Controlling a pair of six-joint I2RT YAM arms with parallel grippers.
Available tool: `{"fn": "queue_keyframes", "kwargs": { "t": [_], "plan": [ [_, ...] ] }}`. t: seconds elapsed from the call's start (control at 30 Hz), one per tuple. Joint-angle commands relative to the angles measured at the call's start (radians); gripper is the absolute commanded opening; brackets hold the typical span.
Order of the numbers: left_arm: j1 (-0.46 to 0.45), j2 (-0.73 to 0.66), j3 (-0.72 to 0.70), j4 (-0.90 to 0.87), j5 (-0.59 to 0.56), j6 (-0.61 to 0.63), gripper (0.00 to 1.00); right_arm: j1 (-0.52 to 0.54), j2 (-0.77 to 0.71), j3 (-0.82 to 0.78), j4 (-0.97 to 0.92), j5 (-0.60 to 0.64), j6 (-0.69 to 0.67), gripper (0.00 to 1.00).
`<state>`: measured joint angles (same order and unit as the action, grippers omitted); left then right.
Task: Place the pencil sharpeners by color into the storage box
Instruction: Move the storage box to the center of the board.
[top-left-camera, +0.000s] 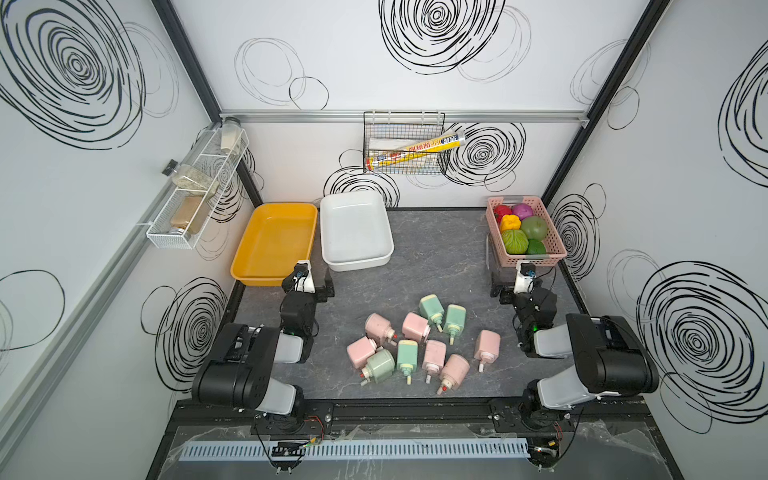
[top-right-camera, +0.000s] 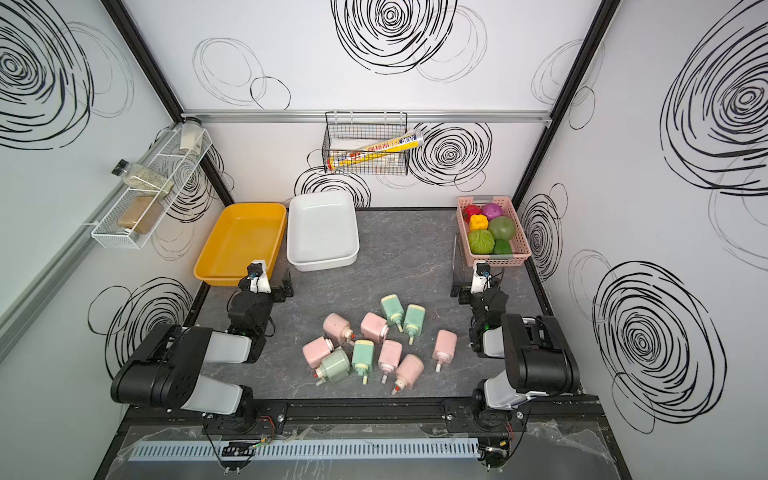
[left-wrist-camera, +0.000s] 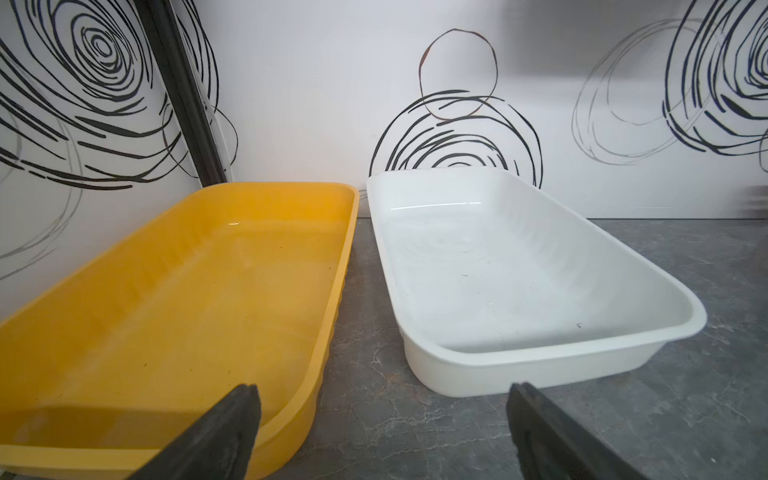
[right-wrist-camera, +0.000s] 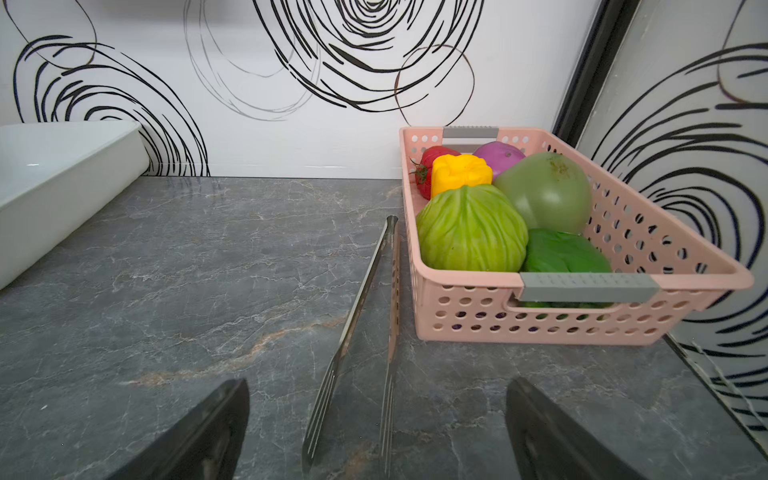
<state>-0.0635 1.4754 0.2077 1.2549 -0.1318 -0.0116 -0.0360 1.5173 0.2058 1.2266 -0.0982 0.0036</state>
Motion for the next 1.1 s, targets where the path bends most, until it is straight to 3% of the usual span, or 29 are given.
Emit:
{"fn": "queue_keyframes", "kwargs": {
  "t": [0.0,0.83,0.93,1.0,1.07],
  "plan": [
    [0.001,-0.003,-0.006,0.045,0.004,-0.008,0.99,0.004,-0.003,0.018,0.007,0.001,-0.005,1.00],
    [0.001,-0.004,-0.008,0.048,0.010,-0.004,0.99,0.004,-0.006,0.012,0.013,-0.001,-0.006,1.00],
    [-0.005,-0.045,0.034,-0.058,0.049,0.017,0.99,0.005,-0.043,0.004,0.004,-0.014,-0.016,1.00],
    [-0.007,-0.126,0.090,-0.237,0.019,0.002,0.99,0.007,-0.107,0.012,-0.064,0.017,-0.002,1.00],
    [-0.015,-0.195,0.099,-0.297,-0.033,-0.010,0.99,0.008,-0.192,0.039,-0.183,0.080,0.026,1.00]
  ]
}}
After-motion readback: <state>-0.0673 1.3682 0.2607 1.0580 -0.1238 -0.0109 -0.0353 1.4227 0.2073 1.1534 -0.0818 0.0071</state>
